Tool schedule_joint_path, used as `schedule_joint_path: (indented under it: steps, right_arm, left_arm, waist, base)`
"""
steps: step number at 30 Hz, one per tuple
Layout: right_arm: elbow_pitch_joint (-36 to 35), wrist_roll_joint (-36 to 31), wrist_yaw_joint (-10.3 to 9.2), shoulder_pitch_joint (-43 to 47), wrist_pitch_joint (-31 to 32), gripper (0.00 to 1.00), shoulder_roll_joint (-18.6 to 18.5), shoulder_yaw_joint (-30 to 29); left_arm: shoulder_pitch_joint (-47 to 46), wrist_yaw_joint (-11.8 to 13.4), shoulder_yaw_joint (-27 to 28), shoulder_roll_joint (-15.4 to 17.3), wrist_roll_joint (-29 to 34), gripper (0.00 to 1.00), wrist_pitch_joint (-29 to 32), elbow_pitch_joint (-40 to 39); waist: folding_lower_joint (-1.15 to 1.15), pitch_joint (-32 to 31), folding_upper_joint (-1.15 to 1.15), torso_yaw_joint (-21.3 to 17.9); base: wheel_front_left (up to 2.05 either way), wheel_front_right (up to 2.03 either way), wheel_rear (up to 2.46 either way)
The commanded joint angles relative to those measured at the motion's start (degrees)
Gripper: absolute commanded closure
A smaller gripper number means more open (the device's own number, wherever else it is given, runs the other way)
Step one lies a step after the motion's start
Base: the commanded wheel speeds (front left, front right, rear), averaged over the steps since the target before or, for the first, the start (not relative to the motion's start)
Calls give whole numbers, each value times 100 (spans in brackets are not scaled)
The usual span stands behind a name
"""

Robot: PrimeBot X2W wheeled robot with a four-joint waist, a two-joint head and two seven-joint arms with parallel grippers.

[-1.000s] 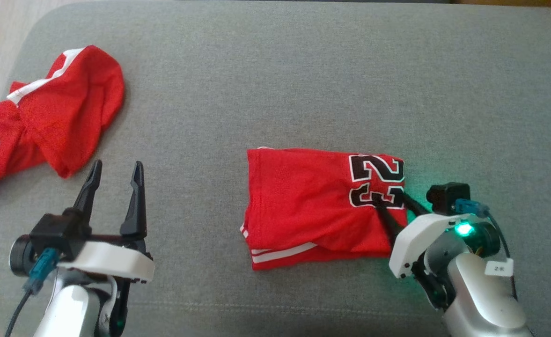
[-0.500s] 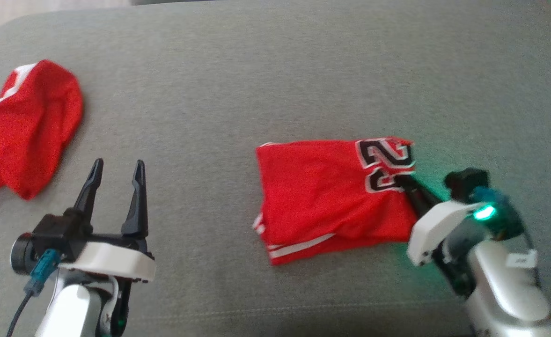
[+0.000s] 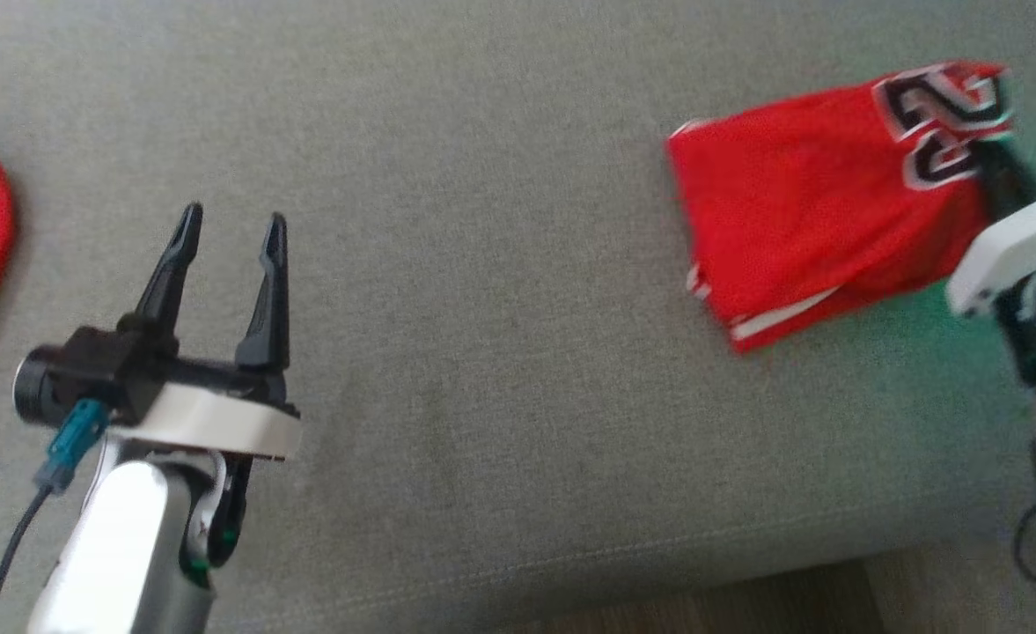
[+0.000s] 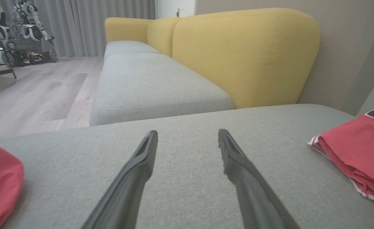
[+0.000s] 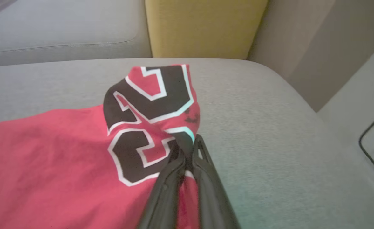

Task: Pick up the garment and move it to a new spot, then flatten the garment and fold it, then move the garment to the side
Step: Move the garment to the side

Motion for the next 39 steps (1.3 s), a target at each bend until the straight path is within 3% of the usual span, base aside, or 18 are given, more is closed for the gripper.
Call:
schedule_joint_path:
  steps: [1, 10, 20, 30, 32, 33, 34, 39]
  right_arm:
    - [-137, -36, -4, -158, -89, 100, -139, 25]
    - [708, -197, -4, -1065, -431, 100, -461, -745]
    - [1198, -636, -4, -1551, -728, 100, -301, -1455]
    - [1719, -1019, -4, -1743, -986, 100, -169, -1736]
    - [1809, -1050, -4, -1778, -1054, 52, -142, -1764]
    - [1849, -1052, -4, -1796, -1092, 34, -122, -1766]
    - [1882, -1064, -4, -1805, -1131, 0, -106, -1755]
    - [1874, -1123, -4, -1718, -1429, 0, -47, -1773]
  left_arm:
    - [-247, -20, 189, 165, 57, 0, 15, -209]
    - [-628, -83, 118, 217, 108, 0, 32, -256]
    - [-816, -105, 125, 372, 141, 0, 101, -366]
    - [-938, -117, 85, 409, 127, 0, 92, -355]
    - [-939, -114, 79, 411, 119, 0, 84, -335]
    - [-935, -112, 75, 411, 115, 0, 79, -324]
    - [-930, -109, 72, 410, 110, 0, 74, -311]
    - [-860, -91, 53, 382, 69, 0, 36, -212]
  waist:
    - [0, 135, 0, -40]
    - [0, 588, 0, -49]
    - [0, 1030, 0, -53]
    - [0, 1236, 0, 16]
    - [0, 1233, 0, 18]
    - [0, 1227, 0, 18]
    - [0, 1215, 0, 16]
    - [0, 1041, 0, -4]
  base:
    - [0, 0, 0]
    - [0, 0, 0]
    - [0, 0, 0]
    - [0, 0, 0]
    - [0, 0, 0]
    - [0, 0, 0]
    - [0, 0, 0]
    - [0, 0, 0]
